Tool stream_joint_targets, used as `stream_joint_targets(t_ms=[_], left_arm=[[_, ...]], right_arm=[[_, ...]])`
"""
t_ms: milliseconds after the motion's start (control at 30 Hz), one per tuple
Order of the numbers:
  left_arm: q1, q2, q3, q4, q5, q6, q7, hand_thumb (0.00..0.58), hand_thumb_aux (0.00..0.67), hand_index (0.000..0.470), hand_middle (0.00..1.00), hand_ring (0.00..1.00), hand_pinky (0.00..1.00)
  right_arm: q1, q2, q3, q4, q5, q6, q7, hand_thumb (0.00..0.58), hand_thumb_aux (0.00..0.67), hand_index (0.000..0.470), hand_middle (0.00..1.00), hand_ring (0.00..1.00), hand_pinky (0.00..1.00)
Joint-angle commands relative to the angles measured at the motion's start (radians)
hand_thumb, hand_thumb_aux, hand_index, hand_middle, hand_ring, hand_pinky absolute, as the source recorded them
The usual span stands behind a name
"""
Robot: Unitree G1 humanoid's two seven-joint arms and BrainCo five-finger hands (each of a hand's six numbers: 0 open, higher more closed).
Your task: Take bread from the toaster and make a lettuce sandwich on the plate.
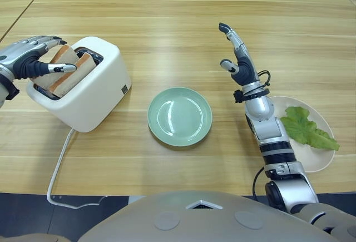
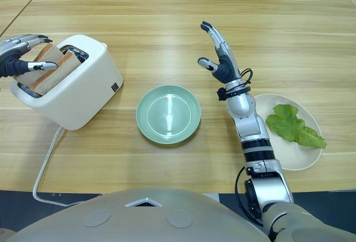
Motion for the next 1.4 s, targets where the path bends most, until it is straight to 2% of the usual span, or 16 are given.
stream_joint_targets(t_ms=[33,67,233,267,300,333,367,433,533,600,667,733,933,1100,1300,1400], left_arm=[[-0.030,-0.008,-0.029,0.023,0.021,-0.009,-0.017,0.092,0.055,0.039,0.00,0.00,0.00],[-0.035,-0.009,-0.032,0.029,0.024,-0.010,-0.015,0.124,0.076,0.053,0.00,0.00,0.00],[-0.063,-0.011,-0.025,0.078,0.011,-0.004,-0.003,0.140,0.087,0.061,0.00,0.00,0.00],[-0.069,-0.011,-0.028,0.087,0.009,-0.005,-0.003,0.183,0.116,0.081,0.00,0.00,0.00],[-0.074,-0.011,-0.033,0.096,0.011,-0.008,-0.002,0.251,0.166,0.116,0.00,0.00,0.00],[-0.077,-0.012,-0.036,0.102,0.010,-0.011,-0.004,0.385,0.281,0.197,0.00,0.00,0.00],[-0.079,-0.013,-0.038,0.105,0.009,-0.013,-0.005,0.415,0.313,0.219,0.00,0.00,0.00],[-0.077,-0.013,-0.034,0.108,0.004,-0.018,-0.008,0.422,0.321,0.225,0.00,0.00,0.00],[-0.076,-0.014,-0.037,0.107,0.000,-0.022,-0.015,0.476,0.386,0.271,0.00,0.00,0.00],[-0.075,-0.018,-0.038,0.102,-0.007,-0.024,-0.023,0.538,0.489,0.343,0.00,0.00,0.00],[-0.075,-0.020,-0.038,0.100,-0.010,-0.024,-0.027,0.556,0.533,0.374,0.00,0.00,0.00],[-0.077,-0.022,-0.037,0.097,-0.011,-0.028,-0.028,0.580,0.670,0.470,0.00,0.00,0.00],[-0.124,-0.031,0.014,0.038,-0.050,-0.014,-0.017,0.580,0.670,0.470,0.00,0.00,0.00],[-0.203,-0.016,0.031,0.013,-0.116,-0.006,-0.086,0.580,0.670,0.470,0.00,0.00,0.00],[-0.416,0.005,0.035,-0.042,-0.261,0.024,-0.221,0.580,0.670,0.470,0.00,0.00,0.00],[-0.521,-0.022,0.034,-0.143,-0.371,0.089,-0.275,0.580,0.670,0.470,0.00,0.00,0.00]], right_arm=[[0.019,-0.008,-0.007,-0.021,-0.003,0.015,-0.001,0.000,0.000,0.000,0.00,0.00,0.00],[0.020,-0.008,-0.007,-0.022,-0.004,0.016,0.000,0.000,0.000,0.000,0.00,0.00,0.00],[0.022,-0.009,-0.005,-0.023,-0.005,0.017,0.002,0.000,0.000,0.000,0.00,0.00,0.00],[0.022,-0.010,-0.004,-0.023,-0.005,0.017,0.002,0.000,0.000,0.000,0.00,0.00,0.00],[0.022,-0.010,-0.004,-0.023,-0.005,0.017,0.003,0.000,0.000,0.000,0.00,0.00,0.00],[0.024,-0.010,-0.003,-0.026,-0.006,0.018,0.003,0.000,0.000,0.000,0.00,0.00,0.00],[0.024,-0.010,-0.003,-0.027,-0.006,0.019,0.003,0.000,0.000,0.000,0.00,0.00,0.00],[0.026,-0.010,-0.002,-0.029,-0.007,0.020,0.004,0.000,0.000,0.000,0.00,0.00,0.00],[0.025,-0.011,0.000,-0.029,-0.007,0.021,0.006,0.000,0.000,0.000,0.00,0.00,0.00],[0.024,-0.012,0.000,-0.028,-0.007,0.022,0.006,0.000,0.000,0.000,0.00,0.00,0.00],[0.024,-0.012,0.000,-0.028,-0.007,0.022,0.006,0.000,0.000,0.000,0.00,0.00,0.00],[0.023,-0.013,0.000,-0.027,-0.007,0.023,0.006,0.000,0.000,0.000,0.00,0.00,0.00],[0.017,-0.012,0.001,-0.021,-0.007,0.025,0.006,0.000,0.000,0.000,0.00,0.00,0.00],[0.003,-0.004,0.010,-0.013,-0.012,0.028,0.003,0.000,0.000,0.000,0.00,0.00,0.00],[-0.006,0.000,0.011,-0.049,-0.017,0.040,-0.004,0.000,0.000,0.000,0.00,0.00,0.00],[-0.005,-0.020,-0.012,-0.108,-0.035,0.048,-0.012,0.000,0.000,0.000,0.00,0.00,0.00]])
